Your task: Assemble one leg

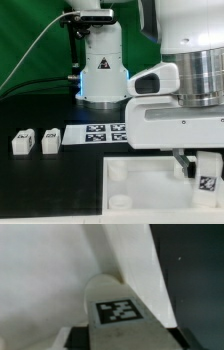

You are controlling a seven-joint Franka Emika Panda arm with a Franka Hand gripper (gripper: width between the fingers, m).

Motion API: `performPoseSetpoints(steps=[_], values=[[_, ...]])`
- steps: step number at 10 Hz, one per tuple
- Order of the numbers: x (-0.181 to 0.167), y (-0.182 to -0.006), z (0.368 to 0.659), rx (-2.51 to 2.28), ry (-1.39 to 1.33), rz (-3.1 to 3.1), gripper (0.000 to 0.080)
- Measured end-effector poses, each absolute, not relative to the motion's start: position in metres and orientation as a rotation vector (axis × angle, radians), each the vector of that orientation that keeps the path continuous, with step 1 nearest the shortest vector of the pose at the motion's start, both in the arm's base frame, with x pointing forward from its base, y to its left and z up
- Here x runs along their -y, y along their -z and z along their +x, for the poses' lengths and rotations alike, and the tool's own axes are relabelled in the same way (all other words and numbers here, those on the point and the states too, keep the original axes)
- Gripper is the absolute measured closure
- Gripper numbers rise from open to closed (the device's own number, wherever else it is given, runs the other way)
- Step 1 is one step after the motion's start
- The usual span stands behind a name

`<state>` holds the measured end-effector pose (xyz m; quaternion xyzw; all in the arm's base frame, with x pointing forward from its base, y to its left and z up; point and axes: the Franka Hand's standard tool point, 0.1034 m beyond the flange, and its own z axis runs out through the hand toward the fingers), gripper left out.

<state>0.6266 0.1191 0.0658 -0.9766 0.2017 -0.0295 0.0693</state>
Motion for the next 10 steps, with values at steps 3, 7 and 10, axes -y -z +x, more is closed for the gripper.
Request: performPoseSetpoints(steps=[3,7,10], values=[[-0.1137,-0.0642,0.6262,-1.122,0.042,-2.767,0.0501],[-0.1138,-0.0622,0.6255,-1.932,-0.092,-2.166,0.0502],[-0.1157,-0.0619,0.6252,-2.061,-0.141,-2.01,0.0427]])
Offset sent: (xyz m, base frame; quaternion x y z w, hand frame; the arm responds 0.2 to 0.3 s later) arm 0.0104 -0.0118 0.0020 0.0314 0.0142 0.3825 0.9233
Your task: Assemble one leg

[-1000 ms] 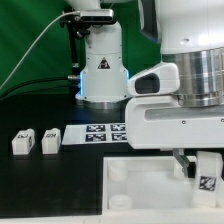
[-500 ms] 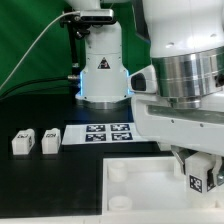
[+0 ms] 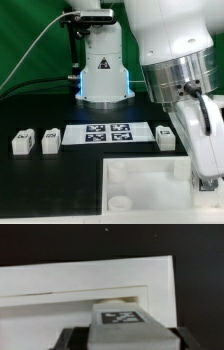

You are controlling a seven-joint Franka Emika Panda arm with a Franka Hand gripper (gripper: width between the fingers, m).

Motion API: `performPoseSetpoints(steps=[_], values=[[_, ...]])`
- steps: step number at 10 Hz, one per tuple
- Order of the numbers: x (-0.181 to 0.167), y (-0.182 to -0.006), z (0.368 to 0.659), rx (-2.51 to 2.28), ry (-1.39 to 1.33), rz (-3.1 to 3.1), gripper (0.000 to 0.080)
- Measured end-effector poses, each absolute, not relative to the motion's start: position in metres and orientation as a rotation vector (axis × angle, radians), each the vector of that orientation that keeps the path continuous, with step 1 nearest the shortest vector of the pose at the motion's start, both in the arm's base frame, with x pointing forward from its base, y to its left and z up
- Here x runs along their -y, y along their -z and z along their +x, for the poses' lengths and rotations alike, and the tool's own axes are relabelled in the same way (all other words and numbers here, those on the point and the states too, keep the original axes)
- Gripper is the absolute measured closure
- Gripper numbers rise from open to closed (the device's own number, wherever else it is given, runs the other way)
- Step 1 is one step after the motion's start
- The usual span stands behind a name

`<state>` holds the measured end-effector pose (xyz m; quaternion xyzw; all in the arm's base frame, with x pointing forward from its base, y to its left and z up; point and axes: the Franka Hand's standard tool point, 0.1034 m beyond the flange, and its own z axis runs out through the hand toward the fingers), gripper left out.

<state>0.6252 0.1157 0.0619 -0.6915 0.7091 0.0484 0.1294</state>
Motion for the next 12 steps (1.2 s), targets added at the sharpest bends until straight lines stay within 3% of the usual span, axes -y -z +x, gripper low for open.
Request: performPoseSetpoints(steps=[1,2,3,4,7,12], values=[[-0.116,-0.062,0.625,-2.02,-0.133,-2.049,0.0427],[-0.116,-0.062,0.625,-2.019,-0.134,-2.049,0.0244],[-0.119,-0.062,0.624,-1.832,-0.102,-2.228,0.0244],[-0.122,-0.065,0.625,-1.633,-0.066,-2.388,0.0169],[-0.122,-0.067,0.626,-1.229,0.007,-2.637,0.0151],[-0.126,-0.067,0.629,-0.105,0.165,-3.048,0.015]])
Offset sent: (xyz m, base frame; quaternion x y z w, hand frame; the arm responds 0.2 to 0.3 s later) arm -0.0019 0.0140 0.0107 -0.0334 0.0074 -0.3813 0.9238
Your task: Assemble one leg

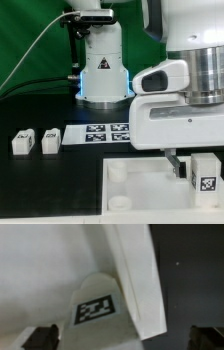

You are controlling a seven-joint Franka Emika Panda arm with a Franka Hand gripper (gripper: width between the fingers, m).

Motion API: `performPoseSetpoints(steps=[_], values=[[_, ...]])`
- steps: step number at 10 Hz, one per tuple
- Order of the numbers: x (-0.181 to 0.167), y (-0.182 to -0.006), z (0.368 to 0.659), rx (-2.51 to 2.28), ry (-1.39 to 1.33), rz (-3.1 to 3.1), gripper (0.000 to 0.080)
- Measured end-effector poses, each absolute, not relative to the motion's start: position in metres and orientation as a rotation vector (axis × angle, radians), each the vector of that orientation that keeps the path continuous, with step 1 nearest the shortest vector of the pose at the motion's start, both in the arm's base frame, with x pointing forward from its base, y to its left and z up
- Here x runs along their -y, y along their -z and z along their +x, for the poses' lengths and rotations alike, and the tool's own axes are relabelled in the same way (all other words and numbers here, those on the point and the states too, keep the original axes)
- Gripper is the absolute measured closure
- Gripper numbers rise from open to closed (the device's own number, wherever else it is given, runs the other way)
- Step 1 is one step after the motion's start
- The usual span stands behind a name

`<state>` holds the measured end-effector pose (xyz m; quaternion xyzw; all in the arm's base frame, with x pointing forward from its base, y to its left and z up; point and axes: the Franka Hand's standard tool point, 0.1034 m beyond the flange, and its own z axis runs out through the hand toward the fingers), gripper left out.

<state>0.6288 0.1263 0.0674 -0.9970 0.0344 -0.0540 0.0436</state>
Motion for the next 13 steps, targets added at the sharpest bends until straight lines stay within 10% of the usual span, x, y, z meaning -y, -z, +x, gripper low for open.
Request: performPoseSetpoints(steps=[3,5,13], values=[[-0.126,-0.067,0.629,-0.191,0.161,-3.038,0.0273],[-0.117,-0.065,0.628,-0.51,0.143,-3.0,0.0502],[-0.112,-0.063,0.626,-1.957,-0.065,-2.17,0.0502]])
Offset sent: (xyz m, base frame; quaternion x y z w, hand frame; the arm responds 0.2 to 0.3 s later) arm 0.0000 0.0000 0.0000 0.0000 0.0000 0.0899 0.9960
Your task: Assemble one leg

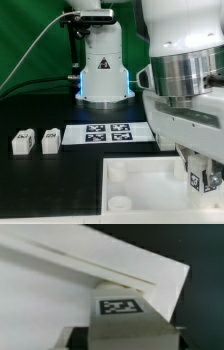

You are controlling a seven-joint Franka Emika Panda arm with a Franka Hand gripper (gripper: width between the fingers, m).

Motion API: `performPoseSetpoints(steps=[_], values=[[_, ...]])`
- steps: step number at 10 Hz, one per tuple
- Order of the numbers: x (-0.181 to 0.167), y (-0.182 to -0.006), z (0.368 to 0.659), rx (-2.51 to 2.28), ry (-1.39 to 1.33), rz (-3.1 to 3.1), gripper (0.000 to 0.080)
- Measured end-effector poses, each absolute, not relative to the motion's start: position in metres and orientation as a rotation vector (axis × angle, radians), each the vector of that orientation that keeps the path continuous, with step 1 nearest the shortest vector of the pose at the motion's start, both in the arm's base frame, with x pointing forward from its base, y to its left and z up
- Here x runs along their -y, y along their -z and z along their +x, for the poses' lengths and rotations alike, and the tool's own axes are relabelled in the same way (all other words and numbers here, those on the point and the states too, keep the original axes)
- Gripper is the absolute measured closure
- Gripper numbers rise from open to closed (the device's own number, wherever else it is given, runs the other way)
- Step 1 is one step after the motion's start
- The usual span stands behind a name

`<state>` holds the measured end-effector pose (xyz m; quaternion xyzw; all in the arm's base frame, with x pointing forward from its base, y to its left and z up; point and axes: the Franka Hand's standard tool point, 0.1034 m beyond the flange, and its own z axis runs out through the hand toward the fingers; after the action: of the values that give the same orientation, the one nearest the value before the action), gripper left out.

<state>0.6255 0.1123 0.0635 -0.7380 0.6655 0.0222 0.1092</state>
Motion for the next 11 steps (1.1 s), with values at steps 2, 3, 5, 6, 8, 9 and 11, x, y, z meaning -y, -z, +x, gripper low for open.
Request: performPoseSetpoints(steps=[2,3,5,6,8,9,11], values=[[-0.113,-0.0635,0.6258,-2.161,-0.137,-1.915,0.0502],[-0.1135,-0.0634,0.6257,-2.245,-0.157,-1.816,0.0502],[-0.1133,-0.0634,0.6258,-2.385,-0.186,-1.637,0.0502],[-0.1128,-0.0637,0.6261,-2.429,-0.19,-1.579,0.0501],[-0.1076,-0.0645,0.6262,-2.537,-0.176,-1.437,0.0499],[-0.1062,-0.0646,0.6258,-2.527,-0.164,-1.463,0.0499],[-0.1084,-0.0639,0.6251,-2.524,-0.165,-1.47,0.0301]])
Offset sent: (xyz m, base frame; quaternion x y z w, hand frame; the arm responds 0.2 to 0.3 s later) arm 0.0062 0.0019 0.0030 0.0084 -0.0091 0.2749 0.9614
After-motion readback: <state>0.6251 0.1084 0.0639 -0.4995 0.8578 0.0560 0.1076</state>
